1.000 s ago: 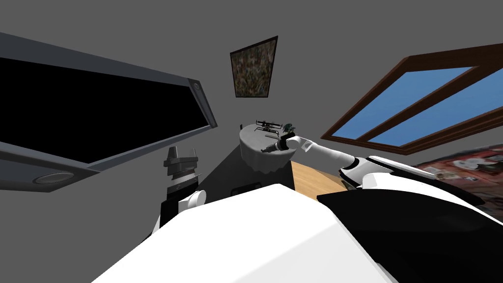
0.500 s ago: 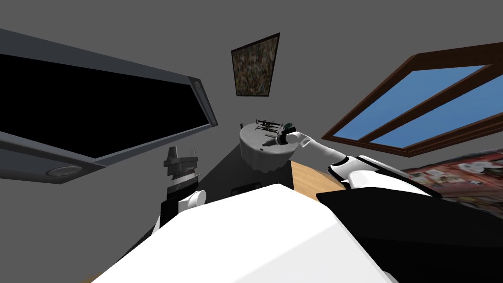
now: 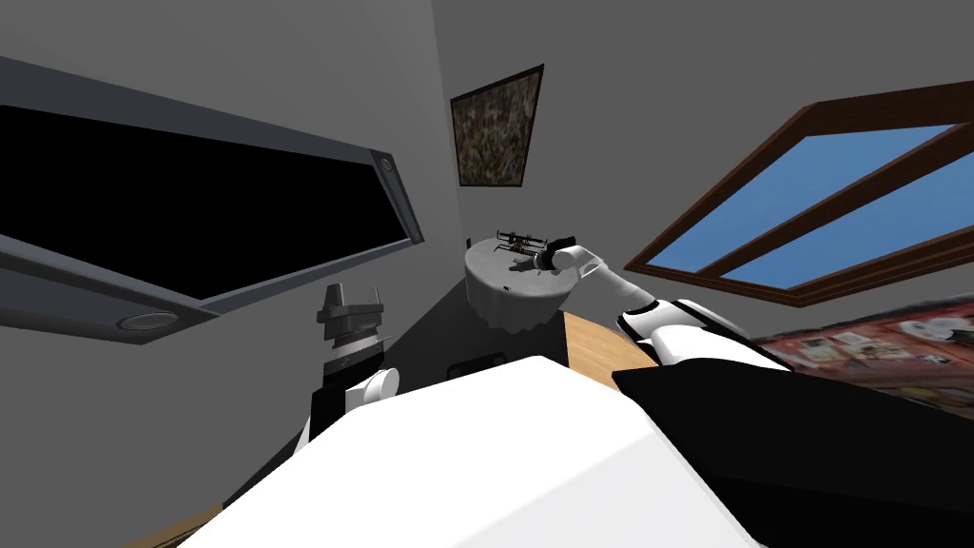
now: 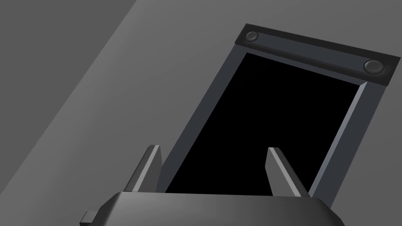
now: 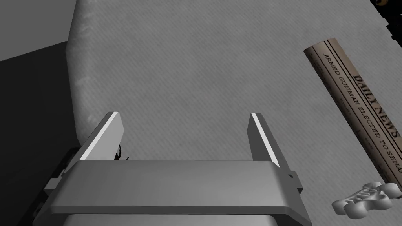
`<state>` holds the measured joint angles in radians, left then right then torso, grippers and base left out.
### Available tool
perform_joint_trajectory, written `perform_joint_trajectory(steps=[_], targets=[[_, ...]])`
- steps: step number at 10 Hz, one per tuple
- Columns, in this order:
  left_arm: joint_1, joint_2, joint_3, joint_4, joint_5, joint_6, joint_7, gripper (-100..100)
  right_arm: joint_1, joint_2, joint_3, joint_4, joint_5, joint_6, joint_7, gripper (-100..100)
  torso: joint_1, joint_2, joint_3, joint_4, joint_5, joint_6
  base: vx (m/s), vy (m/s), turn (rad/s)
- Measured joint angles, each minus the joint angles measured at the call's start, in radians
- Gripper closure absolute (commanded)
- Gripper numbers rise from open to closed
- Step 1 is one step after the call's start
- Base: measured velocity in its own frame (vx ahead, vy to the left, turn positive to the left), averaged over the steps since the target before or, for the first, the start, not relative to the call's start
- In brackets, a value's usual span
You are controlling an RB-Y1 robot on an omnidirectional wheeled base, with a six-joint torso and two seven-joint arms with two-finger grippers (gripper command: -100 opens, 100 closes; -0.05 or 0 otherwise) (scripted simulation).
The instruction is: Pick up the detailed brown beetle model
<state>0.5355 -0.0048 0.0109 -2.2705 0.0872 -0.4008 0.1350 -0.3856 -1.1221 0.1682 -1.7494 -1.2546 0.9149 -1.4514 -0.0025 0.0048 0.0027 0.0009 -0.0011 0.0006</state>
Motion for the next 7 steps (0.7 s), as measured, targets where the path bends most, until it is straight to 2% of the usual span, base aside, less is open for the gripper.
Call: perform_joint_trajectory(steps=[1, 3, 5, 6, 7], targets=[[0.000, 0.000, 0.000, 0.000, 0.000, 0.000, 0.000, 0, -0.018, 0.031, -0.023, 0.022, 0.047, 0.003, 0.011, -100, 0.000, 0.000, 0.000, 0.000, 0.000, 0.000, -0.023, -0.014, -0.013], [0.000, 0.000, 0.000, 0.000, 0.000, 0.000, 0.000, 0, -0.021, 0.038, -0.082, 0.067, 0.077, 0.004, 0.037, -100, 0.003, -0.004, -0.002, -0.001, 0.001, 0.000, -0.030, -0.017, 0.050], [0.000, 0.000, 0.000, 0.000, 0.000, 0.000, 0.000, 0, -0.070, 0.097, -0.144, 0.118, 0.137, 0.036, 0.087, -100, -0.001, 0.001, 0.001, 0.000, 0.000, 0.000, -0.094, -0.052, 0.029], [0.000, 0.000, 0.000, 0.000, 0.000, 0.000, 0.000, 0, -0.089, 0.125, -0.179, 0.128, 0.174, 0.044, 0.091, -100, 0.001, 0.000, 0.000, 0.000, 0.000, 0.001, -0.007, 0.003, -0.011], [0.000, 0.000, 0.000, 0.000, 0.000, 0.000, 0.000, 0, -0.113, 0.139, -0.210, 0.160, 0.201, 0.049, 0.099, -100, 0.003, -0.003, -0.001, 0.000, 0.001, 0.000, 0.014, 0.010, -0.003]])
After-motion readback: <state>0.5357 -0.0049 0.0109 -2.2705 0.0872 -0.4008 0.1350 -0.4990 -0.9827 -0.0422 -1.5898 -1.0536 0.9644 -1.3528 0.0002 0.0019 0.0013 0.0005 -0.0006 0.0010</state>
